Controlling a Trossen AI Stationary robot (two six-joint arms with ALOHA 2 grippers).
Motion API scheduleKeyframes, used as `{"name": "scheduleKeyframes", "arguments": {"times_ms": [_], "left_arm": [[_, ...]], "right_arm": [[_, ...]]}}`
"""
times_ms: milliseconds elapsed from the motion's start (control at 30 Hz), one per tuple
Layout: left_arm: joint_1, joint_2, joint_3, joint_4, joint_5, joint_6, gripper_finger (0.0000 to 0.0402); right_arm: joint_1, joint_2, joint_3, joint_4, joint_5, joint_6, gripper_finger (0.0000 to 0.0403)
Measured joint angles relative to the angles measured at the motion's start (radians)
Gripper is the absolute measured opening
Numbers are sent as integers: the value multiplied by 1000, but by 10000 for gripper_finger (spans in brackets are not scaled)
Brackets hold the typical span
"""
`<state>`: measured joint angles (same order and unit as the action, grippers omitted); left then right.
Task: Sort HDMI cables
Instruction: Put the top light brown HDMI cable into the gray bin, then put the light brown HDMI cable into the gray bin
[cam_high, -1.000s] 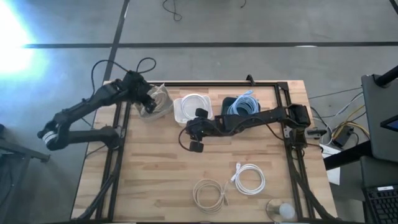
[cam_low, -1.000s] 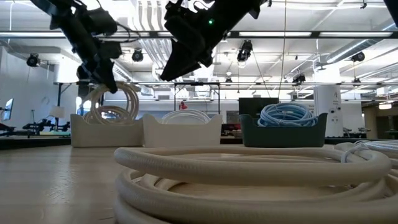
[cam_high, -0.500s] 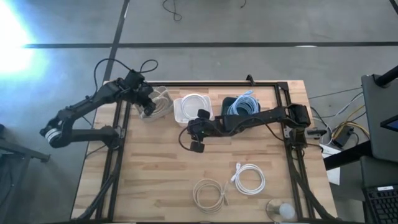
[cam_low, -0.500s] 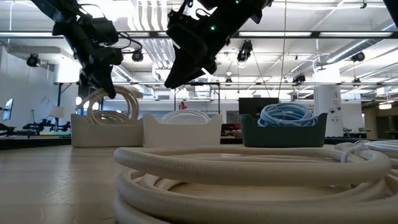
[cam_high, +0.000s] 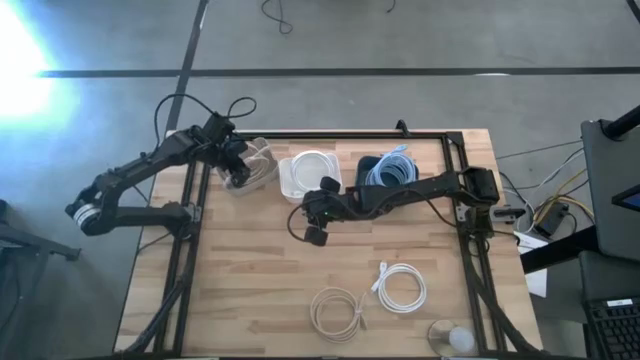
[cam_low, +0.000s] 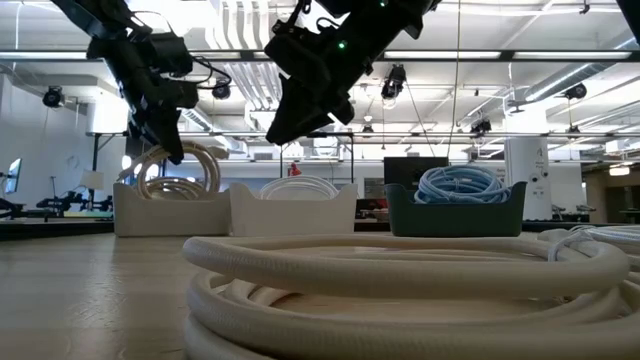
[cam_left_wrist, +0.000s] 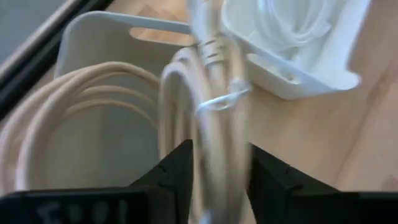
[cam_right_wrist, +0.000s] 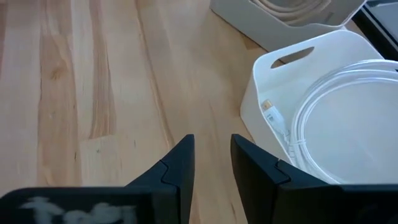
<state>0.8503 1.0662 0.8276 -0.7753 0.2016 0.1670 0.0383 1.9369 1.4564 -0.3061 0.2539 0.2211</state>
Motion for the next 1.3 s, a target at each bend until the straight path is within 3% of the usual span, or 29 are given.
{"name": "scheduleKeyframes", "arguments": {"times_ms": [200,300,767,967,1167,1300], "left_arm": [[1,-3,29,-50,-271,46,160],[1,-4,60,-81,-360,49,170],[1,-4,130,-71,-524,60,173],[-4,-9,130,-53,-352,57,172],[-8,-38,130,-5,-132,39,172],[-12,-57,116,70,117,1,172]], "right_arm": [[1,0,0,-1,0,4,100],[1,0,0,-1,0,4,95],[23,0,0,-34,0,16,100],[57,0,0,-100,-32,24,110],[97,0,0,-184,-250,134,120],[121,1,0,-243,-371,184,121]]}}
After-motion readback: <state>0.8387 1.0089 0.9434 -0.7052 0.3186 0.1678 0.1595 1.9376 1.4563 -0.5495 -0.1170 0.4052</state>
